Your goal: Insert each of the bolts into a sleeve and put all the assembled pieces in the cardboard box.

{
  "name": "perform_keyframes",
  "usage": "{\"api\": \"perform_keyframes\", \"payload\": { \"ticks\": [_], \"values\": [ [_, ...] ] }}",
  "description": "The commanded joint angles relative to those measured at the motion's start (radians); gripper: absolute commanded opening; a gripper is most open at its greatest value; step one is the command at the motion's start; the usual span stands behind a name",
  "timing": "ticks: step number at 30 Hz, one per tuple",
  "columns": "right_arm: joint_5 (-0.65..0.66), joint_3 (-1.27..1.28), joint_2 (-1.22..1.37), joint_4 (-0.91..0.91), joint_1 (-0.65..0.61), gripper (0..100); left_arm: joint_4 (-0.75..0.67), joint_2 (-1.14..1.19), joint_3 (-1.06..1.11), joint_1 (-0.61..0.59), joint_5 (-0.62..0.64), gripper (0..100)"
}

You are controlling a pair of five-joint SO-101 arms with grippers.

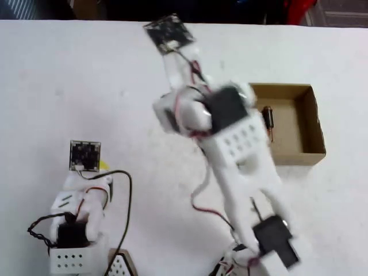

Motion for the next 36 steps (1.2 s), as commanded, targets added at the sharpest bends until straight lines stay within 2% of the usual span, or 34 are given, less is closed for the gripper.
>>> {"api": "perform_keyframes", "payload": {
  "ticks": [1, 8, 16, 22, 29, 36],
  "values": [
    [0.012, 0.043, -0.231, 0.021, 0.071, 1.7, 0.005, -0.012, 0.002, -0.004, -0.011, 2],
    [0.014, 0.18, -0.449, 0.019, 0.183, 1.7, 0.005, -0.012, 0.002, -0.001, -0.011, 3],
    [0.014, 0.393, -0.671, -0.01, 0.193, 1.8, 0.023, -0.012, 0.002, 0.001, -0.009, 3],
    [0.014, 0.654, -0.892, -0.165, 0.199, 1.8, 0.025, -0.012, 0.002, 0.001, -0.009, 3],
    [0.014, 1.036, -1.144, -0.446, 0.199, 1.7, 0.025, -0.012, 0.002, 0.001, -0.011, 3],
    [0.014, 1.306, -1.254, -0.67, 0.2, 1.6, 0.025, -0.012, 0.002, 0.001, -0.011, 3]
  ]
}}
